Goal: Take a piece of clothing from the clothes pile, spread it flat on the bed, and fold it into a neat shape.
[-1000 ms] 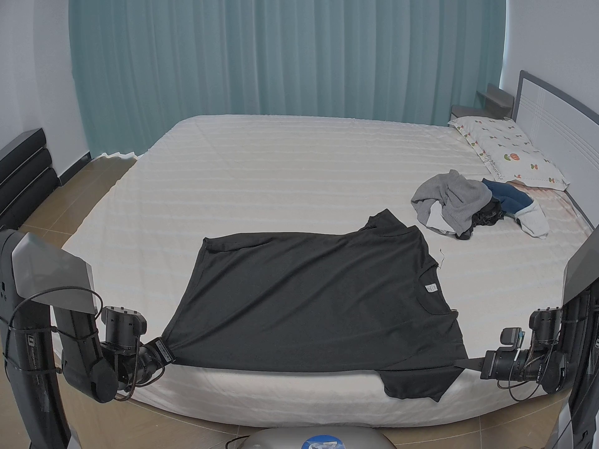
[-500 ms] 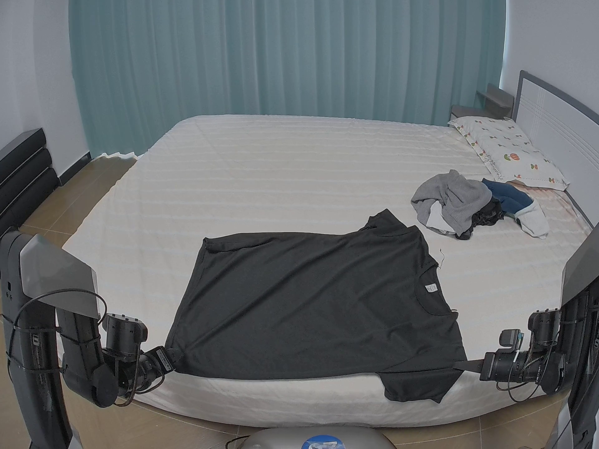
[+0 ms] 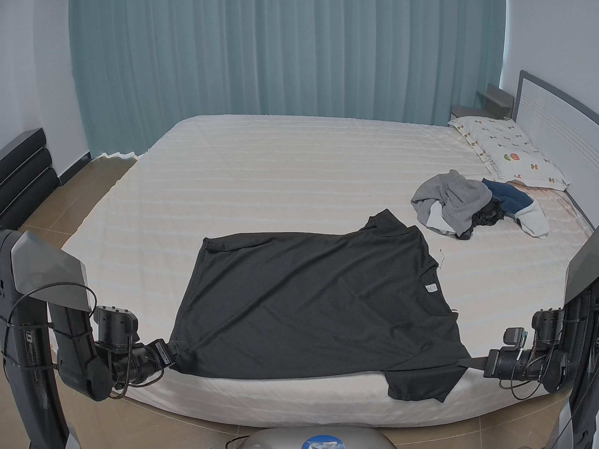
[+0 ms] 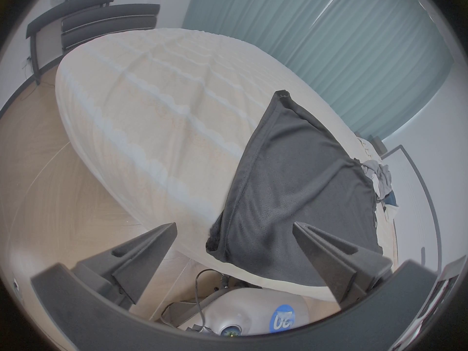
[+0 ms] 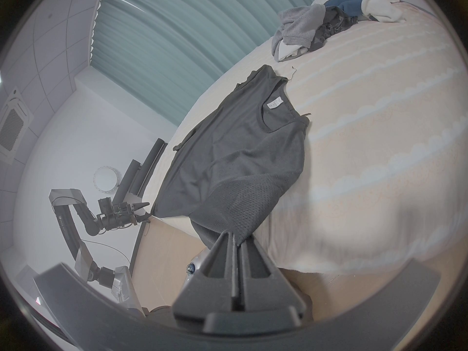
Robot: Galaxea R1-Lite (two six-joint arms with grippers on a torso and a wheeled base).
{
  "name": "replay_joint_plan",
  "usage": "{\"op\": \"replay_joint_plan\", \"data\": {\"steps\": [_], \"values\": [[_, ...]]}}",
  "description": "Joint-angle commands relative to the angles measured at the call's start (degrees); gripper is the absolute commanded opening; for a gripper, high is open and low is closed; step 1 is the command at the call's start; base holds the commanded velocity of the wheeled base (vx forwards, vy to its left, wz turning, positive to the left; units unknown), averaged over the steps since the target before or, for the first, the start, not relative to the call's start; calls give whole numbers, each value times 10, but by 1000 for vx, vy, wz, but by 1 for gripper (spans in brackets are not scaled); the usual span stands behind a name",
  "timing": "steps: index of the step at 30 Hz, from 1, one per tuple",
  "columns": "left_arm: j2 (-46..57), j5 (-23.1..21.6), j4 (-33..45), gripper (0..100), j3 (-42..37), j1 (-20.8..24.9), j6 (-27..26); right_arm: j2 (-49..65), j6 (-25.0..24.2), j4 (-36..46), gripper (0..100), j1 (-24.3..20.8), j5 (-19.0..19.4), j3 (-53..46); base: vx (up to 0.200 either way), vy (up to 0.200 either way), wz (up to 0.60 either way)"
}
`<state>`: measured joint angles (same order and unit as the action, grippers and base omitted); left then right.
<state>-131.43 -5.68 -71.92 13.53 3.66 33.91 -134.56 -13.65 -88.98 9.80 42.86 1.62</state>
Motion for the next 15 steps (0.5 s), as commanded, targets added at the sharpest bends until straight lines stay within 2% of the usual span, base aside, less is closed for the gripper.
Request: {"op": "replay_joint_plan", "data": {"steps": [1, 3, 15], "values": [[-6, -6, -3, 100, -8, 3, -23, 18, -21, -6, 0, 7, 3, 8, 0, 0, 0], [-16, -5, -3, 100, -9, 6, -30, 18, -37, -6, 0, 7, 3, 10, 0, 0, 0], [-30, -4, -31, 100, -6, 37, -33, 12, -37, -6, 0, 3, 8, 9, 0, 0, 0]]}}
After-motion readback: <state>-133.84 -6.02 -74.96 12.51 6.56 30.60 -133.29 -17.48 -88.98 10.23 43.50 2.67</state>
